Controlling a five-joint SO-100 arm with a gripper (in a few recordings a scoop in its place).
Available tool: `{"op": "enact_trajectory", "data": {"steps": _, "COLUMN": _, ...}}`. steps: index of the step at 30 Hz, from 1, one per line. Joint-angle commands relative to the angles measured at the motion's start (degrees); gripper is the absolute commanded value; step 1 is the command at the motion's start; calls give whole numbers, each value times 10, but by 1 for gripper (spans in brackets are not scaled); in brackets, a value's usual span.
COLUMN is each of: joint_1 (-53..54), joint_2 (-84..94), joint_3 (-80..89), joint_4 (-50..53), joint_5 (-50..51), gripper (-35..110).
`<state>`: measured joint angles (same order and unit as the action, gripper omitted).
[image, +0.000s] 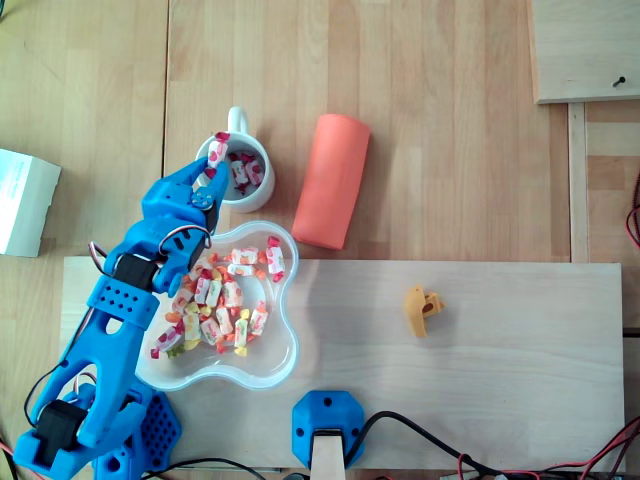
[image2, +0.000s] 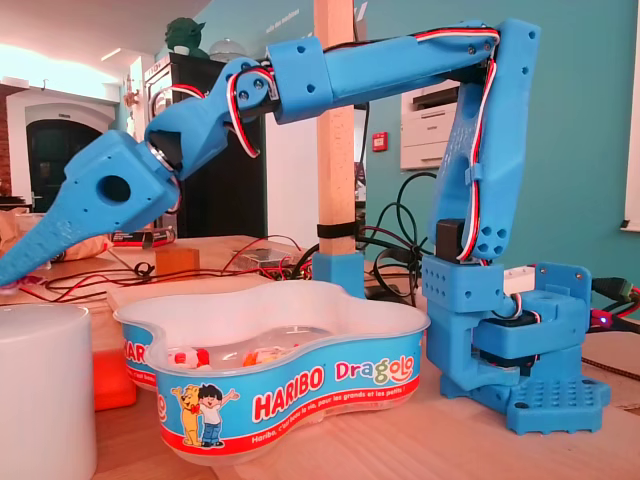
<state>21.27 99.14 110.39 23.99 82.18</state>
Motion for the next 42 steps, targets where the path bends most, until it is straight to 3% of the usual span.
{"op": "enact_trajectory", "data": {"steps": 1, "joint_1": 4, "joint_2": 11, "joint_3": -25, "joint_4": 4, "joint_5": 7, "gripper": 0}}
{"op": "enact_trajectory", "data": {"steps": 12, "joint_1": 1, "joint_2": 11, "joint_3": -26, "joint_4": 4, "joint_5": 6, "gripper": 18}}
{"op": "enact_trajectory", "data": {"steps": 21, "joint_1": 1, "joint_2": 12, "joint_3": -26, "joint_4": 4, "joint_5": 6, "gripper": 19}}
{"op": "enact_trajectory", "data": {"steps": 25, "joint_1": 1, "joint_2": 13, "joint_3": -26, "joint_4": 4, "joint_5": 6, "gripper": 16}}
{"op": "enact_trajectory", "data": {"steps": 33, "joint_1": 6, "joint_2": 22, "joint_3": -27, "joint_4": 4, "joint_5": 6, "gripper": -4}}
{"op": "enact_trajectory", "data": {"steps": 42, "joint_1": 6, "joint_2": 22, "joint_3": -27, "joint_4": 4, "joint_5": 6, "gripper": -3}}
